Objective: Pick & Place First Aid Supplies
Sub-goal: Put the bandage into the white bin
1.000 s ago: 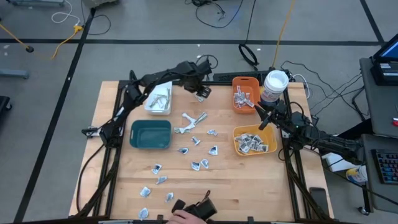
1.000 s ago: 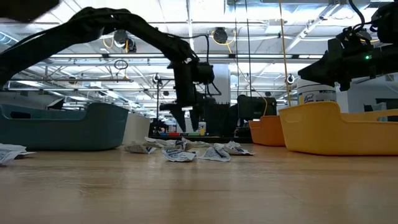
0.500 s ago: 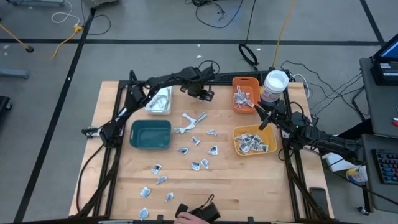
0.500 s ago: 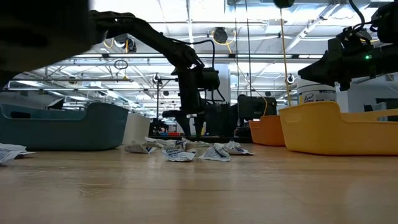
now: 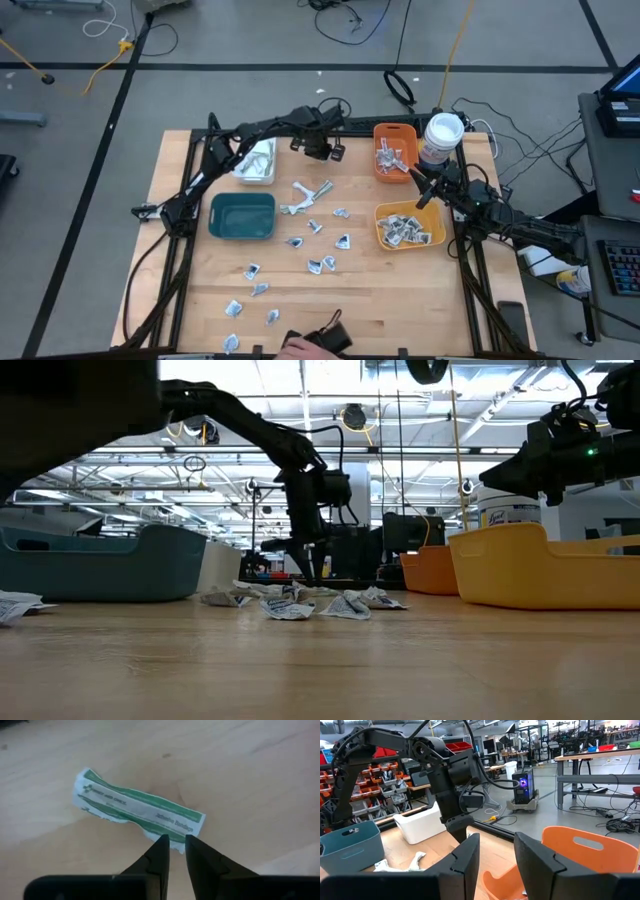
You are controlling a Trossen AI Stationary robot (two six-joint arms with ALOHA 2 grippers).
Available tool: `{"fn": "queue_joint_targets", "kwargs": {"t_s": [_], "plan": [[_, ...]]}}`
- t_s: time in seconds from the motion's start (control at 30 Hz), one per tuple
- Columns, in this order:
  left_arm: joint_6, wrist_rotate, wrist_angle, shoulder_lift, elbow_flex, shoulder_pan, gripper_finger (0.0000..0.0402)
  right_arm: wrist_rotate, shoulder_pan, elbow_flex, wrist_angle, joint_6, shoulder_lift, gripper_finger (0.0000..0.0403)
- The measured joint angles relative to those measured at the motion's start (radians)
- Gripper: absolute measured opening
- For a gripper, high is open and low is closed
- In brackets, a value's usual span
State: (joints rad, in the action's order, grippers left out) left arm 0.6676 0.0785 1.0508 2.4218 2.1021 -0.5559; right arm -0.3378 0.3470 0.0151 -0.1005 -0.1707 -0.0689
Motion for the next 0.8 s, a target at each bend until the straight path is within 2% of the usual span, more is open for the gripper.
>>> {"fn": "queue_joint_targets", "kwargs": {"t_s": [0.1, 0.2, 0.33, 0.5, 0.63, 0.7, 0.8], "plan": [[-0.052, 0.051, 0.007, -0.005, 0.0, -0.006, 0.0063, 0.0, 0.0, 0.0, 0.0, 0.0, 0.0, 0.0116], [-0.257, 0.05, 0.025, -0.02, 0.003, -0.011, 0.0063, 0.0, 0.0, 0.0, 0.0, 0.0, 0.0, 0.0118], [-0.627, 0.041, 0.039, -0.026, 0.019, -0.022, 0.0063, 0.0, 0.0, 0.0, 0.0, 0.0, 0.0, 0.0118], [-1.163, -0.01, 0.052, -0.026, 0.024, -0.017, 0.0063, 0.0, 0.0, 0.0, 0.0, 0.0, 0.0, 0.0115], [-1.535, 0.016, 0.052, -0.026, 0.024, -0.019, 0.0063, 0.0, 0.0, 0.0, 0.0, 0.0, 0.0, 0.0116], [-1.627, 0.018, 0.05, -0.026, 0.024, -0.022, 0.0068, 0.0, 0.0, 0.0, 0.0, 0.0, 0.0, 0.0117], [-1.692, 0.023, 0.051, -0.026, 0.024, -0.028, 0.0098, 0.0, 0.0, 0.0, 0.0, 0.0, 0.0, 0.0116]]}}
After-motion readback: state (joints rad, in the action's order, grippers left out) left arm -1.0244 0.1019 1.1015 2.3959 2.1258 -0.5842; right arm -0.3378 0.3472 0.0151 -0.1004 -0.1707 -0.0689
